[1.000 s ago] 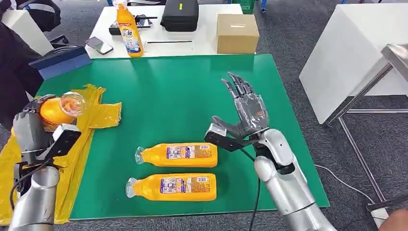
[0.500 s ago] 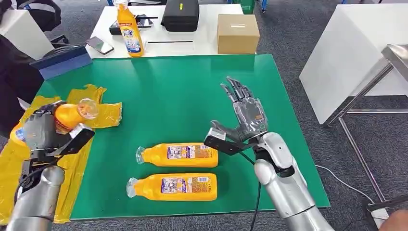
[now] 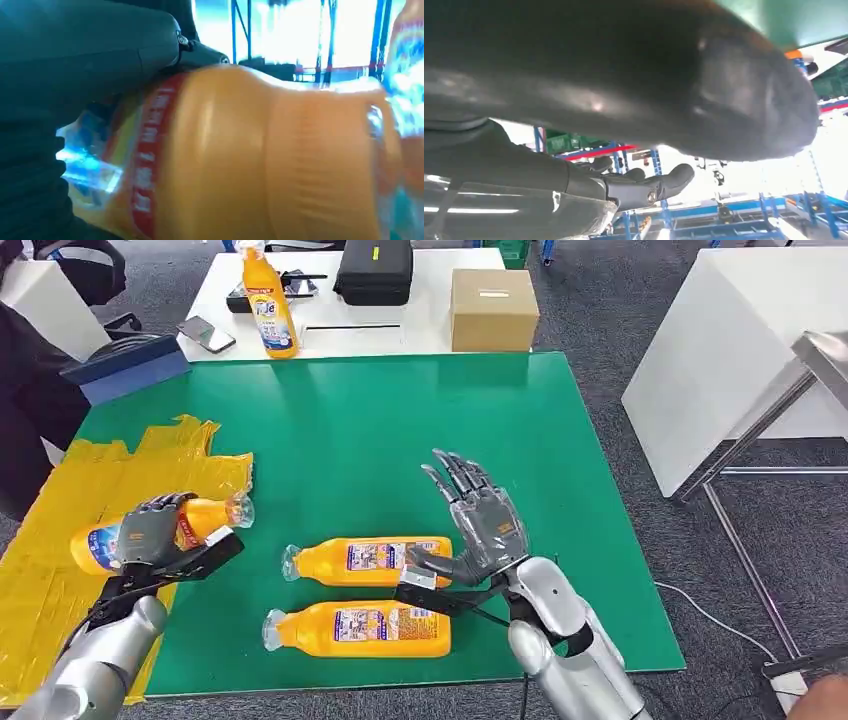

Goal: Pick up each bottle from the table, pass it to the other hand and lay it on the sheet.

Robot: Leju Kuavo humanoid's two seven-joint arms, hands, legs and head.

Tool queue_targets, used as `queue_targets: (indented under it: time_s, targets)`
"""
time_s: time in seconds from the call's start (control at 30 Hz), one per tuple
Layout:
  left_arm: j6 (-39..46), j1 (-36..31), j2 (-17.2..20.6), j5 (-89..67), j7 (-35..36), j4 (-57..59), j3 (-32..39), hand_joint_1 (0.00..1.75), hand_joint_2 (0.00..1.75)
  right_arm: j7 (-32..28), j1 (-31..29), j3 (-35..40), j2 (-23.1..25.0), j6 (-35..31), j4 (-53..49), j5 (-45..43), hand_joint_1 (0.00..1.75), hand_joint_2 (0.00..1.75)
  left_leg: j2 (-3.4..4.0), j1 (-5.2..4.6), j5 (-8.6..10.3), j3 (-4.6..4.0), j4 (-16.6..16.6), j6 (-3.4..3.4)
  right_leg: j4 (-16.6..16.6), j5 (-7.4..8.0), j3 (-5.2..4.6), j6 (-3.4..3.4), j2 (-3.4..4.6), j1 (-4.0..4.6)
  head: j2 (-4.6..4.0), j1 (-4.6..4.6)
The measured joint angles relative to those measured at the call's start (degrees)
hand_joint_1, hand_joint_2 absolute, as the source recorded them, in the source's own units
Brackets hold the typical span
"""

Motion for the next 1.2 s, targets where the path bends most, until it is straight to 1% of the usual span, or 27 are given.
queue_targets:
  time_s: [0.1,0.37,0.67,0.8,0.93,0.97,1.07,1.1,1.13,1.2]
  targets:
    - [-1.77,-0.66,-0.02,-0.42,-0.19,1.90,-0.33,0.00,0.00,0.42,0.44,0.57,0.02,0.59,-1.03,0.44,0.00,0.00,0.01,0.01,0.01,0.07,0.00,0.00,0.00,0.02,0.04,-0.02,0.01,0.00,0.00,0.00]
    - [-3.26,-2.23,-0.68,2.93,-4.15,3.96,-0.04,0.00,0.00,1.73,2.15,0.85,0.44,1.84,-3.39,2.34,0.00,0.00,0.00,0.02,0.01,0.19,0.00,0.00,0.00,0.02,0.16,-0.02,0.00,0.00,0.00,0.00]
    - [-3.57,-2.78,-1.05,4.08,-5.05,4.72,0.24,0.00,0.00,1.75,3.01,1.29,0.46,1.86,-4.05,2.67,0.00,0.00,0.00,0.01,0.01,0.19,0.00,0.00,0.00,0.02,0.16,-0.02,0.00,0.00,0.00,0.00]
    - [-4.82,-3.04,-1.33,11.09,-9.73,4.75,2.58,0.00,0.00,2.80,3.17,1.64,0.46,2.97,-4.09,3.35,0.00,0.00,0.01,0.01,0.01,0.18,0.00,0.00,0.00,0.02,0.16,-0.02,0.00,0.00,0.00,0.00]
    - [-7.59,-3.64,-1.55,22.57,-15.96,3.59,7.02,0.00,0.00,4.33,3.93,3.08,0.77,4.99,-5.03,3.80,0.00,0.00,0.04,0.03,0.01,0.18,0.00,0.00,0.01,0.03,0.14,-0.02,0.01,0.00,0.00,0.02]
    - [-9.53,-3.66,-1.68,27.12,-18.28,2.48,8.69,0.00,0.00,4.81,4.32,3.56,1.03,5.64,-5.72,3.82,0.00,1.75,0.04,0.04,0.01,0.18,0.00,0.00,0.01,0.03,0.14,-0.02,0.01,0.01,0.00,0.00]
    - [-16.57,-2.96,-2.49,39.49,-23.20,-1.95,12.88,0.00,0.00,5.47,5.73,4.79,1.46,6.29,-7.55,4.13,0.00,1.75,0.03,0.05,0.00,0.16,0.00,-0.01,0.01,0.01,0.13,-0.02,0.01,0.01,0.00,0.00]
    - [-20.33,-2.33,-2.91,44.91,-23.63,-4.70,14.50,0.00,0.00,5.69,6.34,5.36,1.55,6.38,-8.31,4.31,0.00,0.00,0.04,0.05,0.00,0.16,-0.01,-0.01,0.01,0.01,0.13,-0.02,0.01,0.01,0.00,0.00]
    - [-23.89,-1.27,-3.41,50.33,-23.63,-7.83,15.94,0.00,0.00,5.84,7.11,6.01,1.57,6.43,-8.99,4.72,0.00,0.00,0.04,0.05,-0.01,0.16,-0.02,-0.02,0.01,0.01,0.12,-0.02,0.04,0.01,0.00,-0.02]
    - [-27.36,0.98,-4.17,56.12,-23.58,-12.88,17.53,0.00,0.00,6.03,8.60,7.17,1.57,6.45,-9.71,5.33,0.00,0.00,0.08,0.05,-0.03,0.14,-0.02,-0.03,0.00,0.00,0.08,-0.03,0.09,0.01,0.00,0.00]
